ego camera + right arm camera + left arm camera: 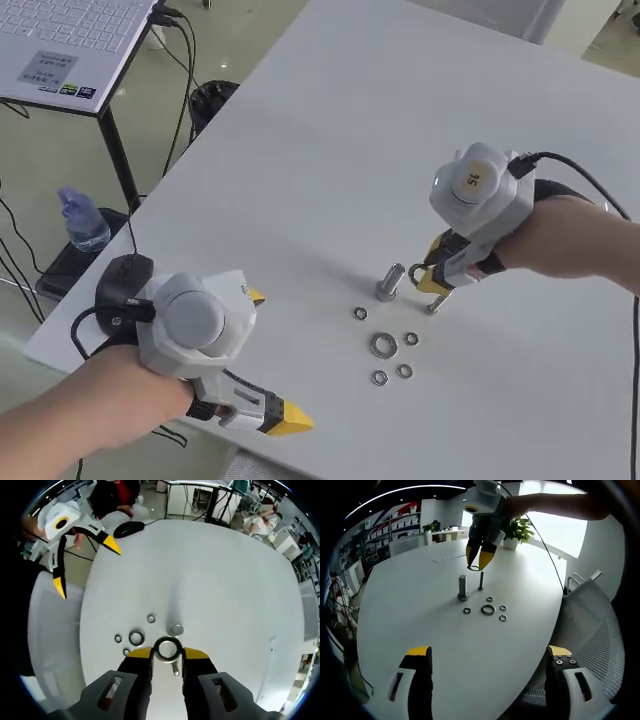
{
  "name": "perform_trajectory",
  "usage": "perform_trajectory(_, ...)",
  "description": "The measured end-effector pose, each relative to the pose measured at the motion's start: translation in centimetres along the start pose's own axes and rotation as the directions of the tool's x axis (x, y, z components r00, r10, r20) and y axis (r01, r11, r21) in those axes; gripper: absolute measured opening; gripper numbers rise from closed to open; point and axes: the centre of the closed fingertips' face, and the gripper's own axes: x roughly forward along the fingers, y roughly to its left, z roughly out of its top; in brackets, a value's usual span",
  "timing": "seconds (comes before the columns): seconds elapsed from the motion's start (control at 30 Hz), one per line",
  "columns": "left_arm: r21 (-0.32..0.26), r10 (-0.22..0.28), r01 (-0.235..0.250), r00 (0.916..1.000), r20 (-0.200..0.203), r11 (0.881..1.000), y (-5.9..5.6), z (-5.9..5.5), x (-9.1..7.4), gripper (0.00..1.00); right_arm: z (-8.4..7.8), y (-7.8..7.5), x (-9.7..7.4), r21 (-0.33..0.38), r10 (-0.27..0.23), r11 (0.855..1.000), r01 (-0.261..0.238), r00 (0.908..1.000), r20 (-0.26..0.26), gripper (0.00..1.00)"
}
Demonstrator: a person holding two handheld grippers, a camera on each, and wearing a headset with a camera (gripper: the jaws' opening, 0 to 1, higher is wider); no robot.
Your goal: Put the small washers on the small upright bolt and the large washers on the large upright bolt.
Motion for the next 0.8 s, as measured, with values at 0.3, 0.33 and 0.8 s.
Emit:
perform_trajectory(0.3,0.016,0.005,-0.005,1.0,-0.008,1.0,0.4,-0.1,-0.1,0.93,0.9,-0.2,0.6,0.014,0.01,1.0,-0.01,0.9999,-0.011,0.21)
perform_trajectory(0.33,0.015,0.006,-0.006,1.0,-0.007,1.0,0.4,-0.1,-0.1,0.93,1.0,-0.2,0.7,0.015,0.01,1.0,-0.01,0.9999,-0.012,0.21)
perform_trajectory(0.8,0.01,0.002,-0.002,0.9999,-0.013,1.0,1.0,-0.5,-0.5,0.92,1.3,-0.6,1.9,0.016,0.014,1.0,-0.013,0.9989,-0.046,0.22)
